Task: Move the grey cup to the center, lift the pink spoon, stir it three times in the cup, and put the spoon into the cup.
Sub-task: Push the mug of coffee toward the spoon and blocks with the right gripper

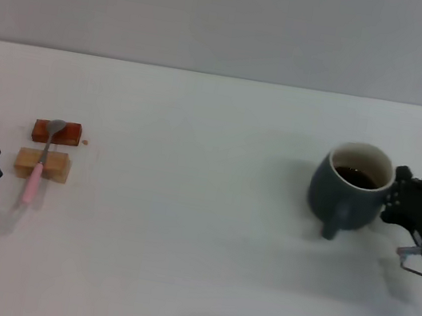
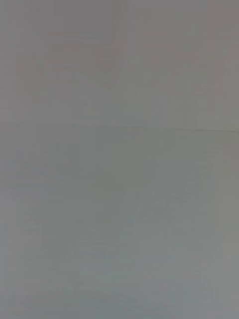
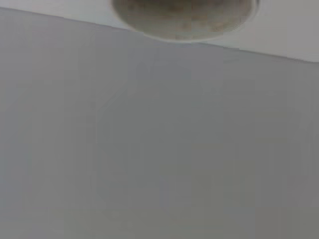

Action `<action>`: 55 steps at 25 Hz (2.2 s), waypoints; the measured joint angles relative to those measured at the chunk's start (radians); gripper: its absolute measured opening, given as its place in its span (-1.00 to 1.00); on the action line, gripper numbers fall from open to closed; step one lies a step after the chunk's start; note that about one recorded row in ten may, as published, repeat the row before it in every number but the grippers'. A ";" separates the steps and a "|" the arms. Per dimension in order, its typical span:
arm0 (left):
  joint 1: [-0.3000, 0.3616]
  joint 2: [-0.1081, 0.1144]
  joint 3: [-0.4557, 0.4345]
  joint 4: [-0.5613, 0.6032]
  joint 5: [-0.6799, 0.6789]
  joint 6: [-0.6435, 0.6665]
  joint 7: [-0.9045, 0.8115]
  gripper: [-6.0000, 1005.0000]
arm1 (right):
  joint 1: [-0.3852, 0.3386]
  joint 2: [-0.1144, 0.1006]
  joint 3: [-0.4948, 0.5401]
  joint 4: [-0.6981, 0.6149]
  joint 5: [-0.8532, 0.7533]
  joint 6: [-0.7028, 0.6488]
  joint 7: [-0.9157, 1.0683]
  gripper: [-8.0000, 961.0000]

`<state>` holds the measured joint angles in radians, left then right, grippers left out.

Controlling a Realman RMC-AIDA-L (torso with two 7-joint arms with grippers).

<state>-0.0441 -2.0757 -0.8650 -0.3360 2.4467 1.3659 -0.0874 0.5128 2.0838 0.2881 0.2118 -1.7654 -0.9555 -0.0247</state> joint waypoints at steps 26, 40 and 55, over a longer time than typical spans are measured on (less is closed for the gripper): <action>-0.007 -0.001 0.014 0.000 -0.006 -0.001 0.000 0.69 | 0.040 0.003 -0.019 0.136 -0.254 0.032 0.005 -0.99; -0.007 -0.001 0.023 0.000 -0.005 0.000 0.000 0.69 | 0.055 0.002 0.134 0.074 -0.261 0.079 0.006 -0.99; -0.015 0.002 0.023 0.000 -0.005 0.001 0.000 0.68 | 0.126 0.001 0.134 0.107 -0.267 0.194 0.006 -0.99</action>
<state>-0.0589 -2.0733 -0.8421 -0.3357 2.4421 1.3667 -0.0874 0.6384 2.0847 0.4217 0.3187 -2.0326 -0.7610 -0.0183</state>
